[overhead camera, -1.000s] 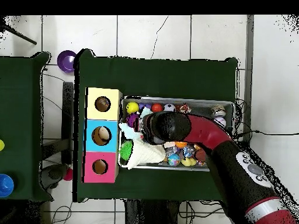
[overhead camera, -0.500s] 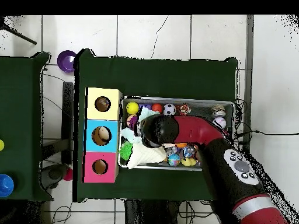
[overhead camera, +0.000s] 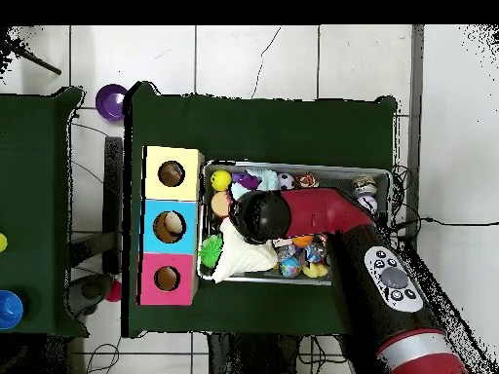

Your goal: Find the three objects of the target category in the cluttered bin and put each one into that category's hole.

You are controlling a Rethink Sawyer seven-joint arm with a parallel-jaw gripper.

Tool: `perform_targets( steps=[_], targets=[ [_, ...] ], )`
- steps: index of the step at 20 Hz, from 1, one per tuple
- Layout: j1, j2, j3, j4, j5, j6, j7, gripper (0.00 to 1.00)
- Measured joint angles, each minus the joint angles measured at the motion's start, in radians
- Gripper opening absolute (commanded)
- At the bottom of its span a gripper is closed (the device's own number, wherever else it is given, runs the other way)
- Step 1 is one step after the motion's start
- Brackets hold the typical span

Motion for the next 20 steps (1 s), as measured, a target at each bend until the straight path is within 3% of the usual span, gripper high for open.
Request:
perform_targets(
  steps=[20],
  targets=[
    [0.007, -0.052, -0.017, -0.138, -0.119, 0.035, 0.000, 1.00]
  ],
)
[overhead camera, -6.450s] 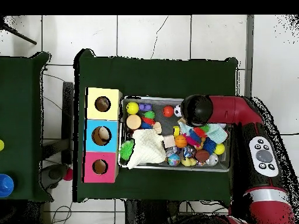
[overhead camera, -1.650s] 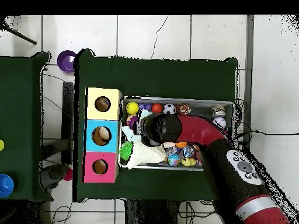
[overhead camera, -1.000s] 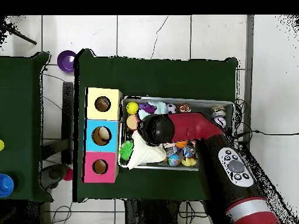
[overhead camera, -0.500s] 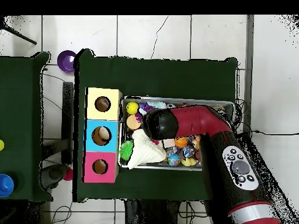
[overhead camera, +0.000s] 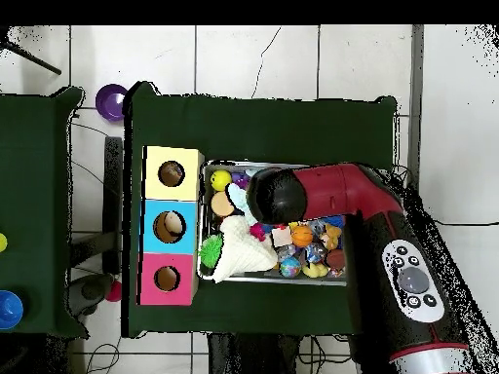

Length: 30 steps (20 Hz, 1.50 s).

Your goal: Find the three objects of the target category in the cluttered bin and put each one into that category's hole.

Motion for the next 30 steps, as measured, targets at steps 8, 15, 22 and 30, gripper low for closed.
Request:
perform_targets(
  steps=[8, 15, 22, 30],
  targets=[
    [-0.042, 0.008, 0.000, -0.026, -0.036, 0.002, 0.000, 1.00],
    [-0.072, 0.041, -0.003, -0.035, -0.080, 0.002, 0.000, 1.00],
    [-0.081, 0.090, -0.010, -0.036, -0.114, 0.002, 0.000, 1.00],
    [-0.080, 0.122, -0.010, -0.036, -0.114, 0.007, 0.000, 1.00]
  ],
)
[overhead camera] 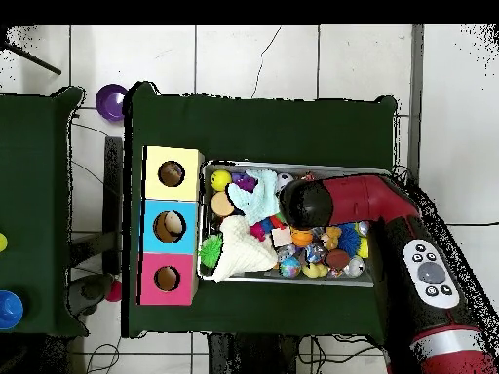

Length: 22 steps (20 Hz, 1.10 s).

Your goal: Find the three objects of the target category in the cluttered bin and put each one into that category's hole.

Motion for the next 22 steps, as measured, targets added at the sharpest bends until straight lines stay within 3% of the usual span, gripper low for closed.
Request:
perform_targets(
  steps=[13, 22],
  targets=[
    [0.009, 0.011, -0.016, -0.002, 0.000, 0.221, 0.000, 1.00],
    [0.009, 0.020, -0.016, -0.006, -0.001, 0.226, 0.000, 1.00]
  ],
)
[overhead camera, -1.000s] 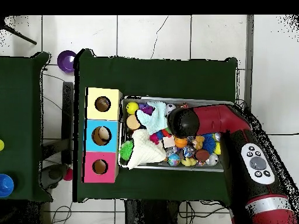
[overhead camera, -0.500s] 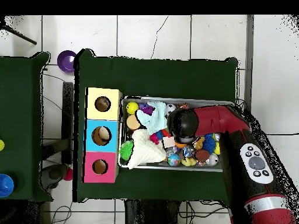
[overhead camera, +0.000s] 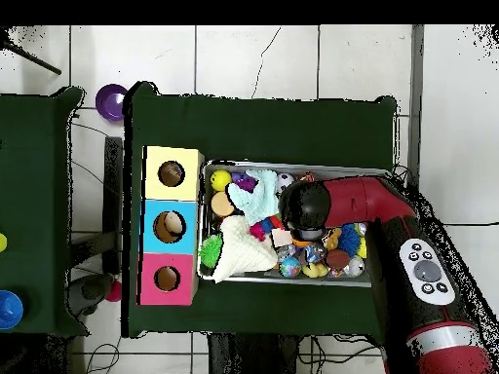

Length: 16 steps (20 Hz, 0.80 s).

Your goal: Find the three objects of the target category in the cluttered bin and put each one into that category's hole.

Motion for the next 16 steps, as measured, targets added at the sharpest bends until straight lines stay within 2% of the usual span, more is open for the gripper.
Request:
perform_targets(
  steps=[9, 16],
  targets=[
    [0.000, 0.041, 0.000, -0.008, 0.000, -0.115, 0.000, 1.00],
    [0.003, 0.069, -0.006, -0.015, -0.003, -0.144, 0.000, 1.00]
  ],
)
